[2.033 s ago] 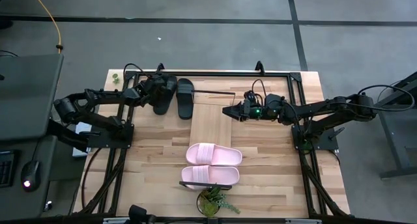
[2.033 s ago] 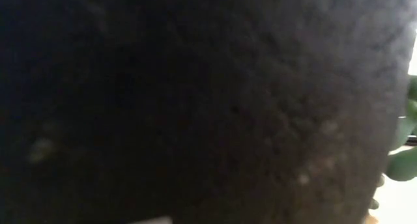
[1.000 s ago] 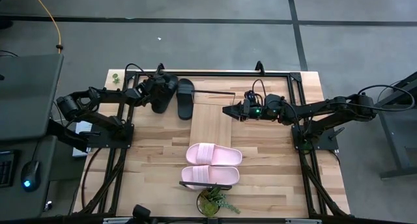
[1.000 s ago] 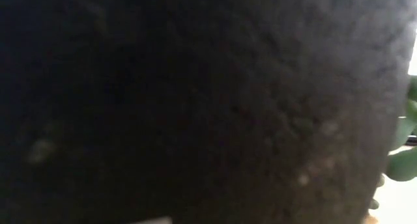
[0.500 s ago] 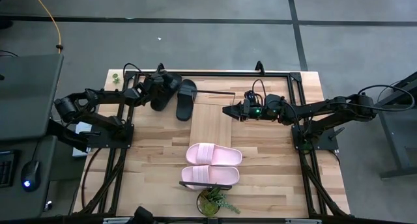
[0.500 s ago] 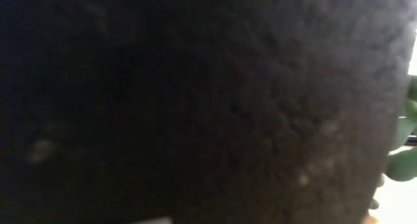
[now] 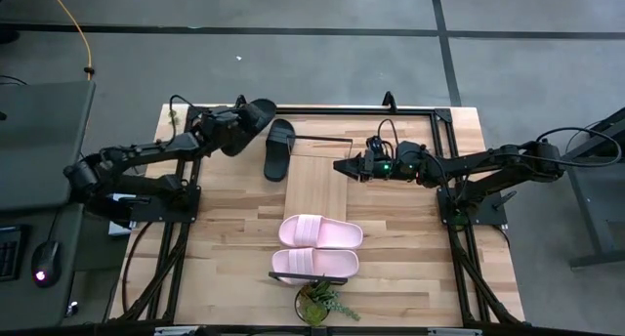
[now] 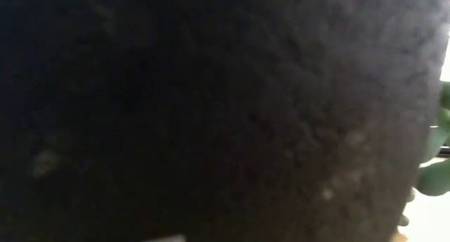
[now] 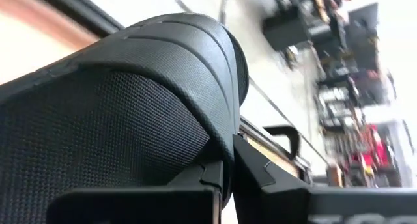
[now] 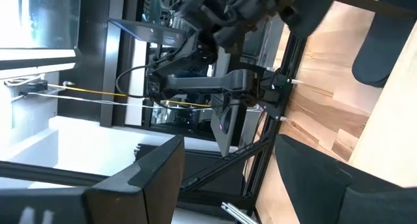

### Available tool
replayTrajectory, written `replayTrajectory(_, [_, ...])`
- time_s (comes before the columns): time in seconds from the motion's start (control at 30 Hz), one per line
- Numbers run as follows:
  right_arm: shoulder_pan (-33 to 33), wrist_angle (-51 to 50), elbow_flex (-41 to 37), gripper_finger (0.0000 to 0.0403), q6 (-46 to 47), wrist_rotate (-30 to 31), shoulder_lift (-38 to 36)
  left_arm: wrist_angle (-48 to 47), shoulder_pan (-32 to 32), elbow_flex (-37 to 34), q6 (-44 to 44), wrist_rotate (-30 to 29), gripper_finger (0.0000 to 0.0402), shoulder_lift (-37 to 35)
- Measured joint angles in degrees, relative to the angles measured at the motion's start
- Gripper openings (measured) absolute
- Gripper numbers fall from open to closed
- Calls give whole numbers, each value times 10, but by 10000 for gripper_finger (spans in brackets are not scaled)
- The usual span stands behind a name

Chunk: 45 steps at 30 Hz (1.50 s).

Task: Pick and place slides into the shelf
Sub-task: Put the left black slides on the shelf

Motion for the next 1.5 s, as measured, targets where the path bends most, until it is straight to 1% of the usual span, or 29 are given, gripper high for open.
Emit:
replayTrajectory(0.33, [-1, -11, 0, 231, -9, -1, 0, -4, 0, 0, 95, 63, 1, -115])
replayTrajectory(0.43, [-2, -15, 0, 231, -9, -1, 0, -13, 0, 0, 118, 104, 1, -142])
replayTrajectory(0.53, [-2, -16, 0, 231, -11, -1, 0, -16, 0, 0, 135, 167, 1, -158])
replayTrajectory(0.63, [-8, -20, 0, 231, -11, -5, 0, -17, 0, 0, 142, 219, 1, -167])
replayTrajectory(0.83, [-27, -7, 0, 231, -10, -9, 0, -15, 0, 0, 142, 272, 0, -181])
replayTrajectory(0.93, [-38, 0, 0, 231, -9, -12, 0, -15, 0, 3, 142, 310, 0, -186])
replayTrajectory(1.07, [-47, 11, 0, 231, -9, -14, 0, -17, 0, 29, 146, 369, 0, -186])
replayTrajectory(1.2, [-54, 19, 0, 231, -11, -15, 0, -21, 0, 71, 164, 406, 0, -187])
replayTrajectory(1.27, [-57, 25, 0, 231, -13, -16, 0, -46, 0, 96, 177, 416, 0, -187])
replayTrajectory(1.37, [-62, 46, 0, 231, -31, -16, 0, -121, 0, 126, 193, 419, 0, -187])
replayTrajectory(1.5, [-72, 87, 0, 231, -51, -14, 0, -170, -8, 140, 207, 447, 0, -187])
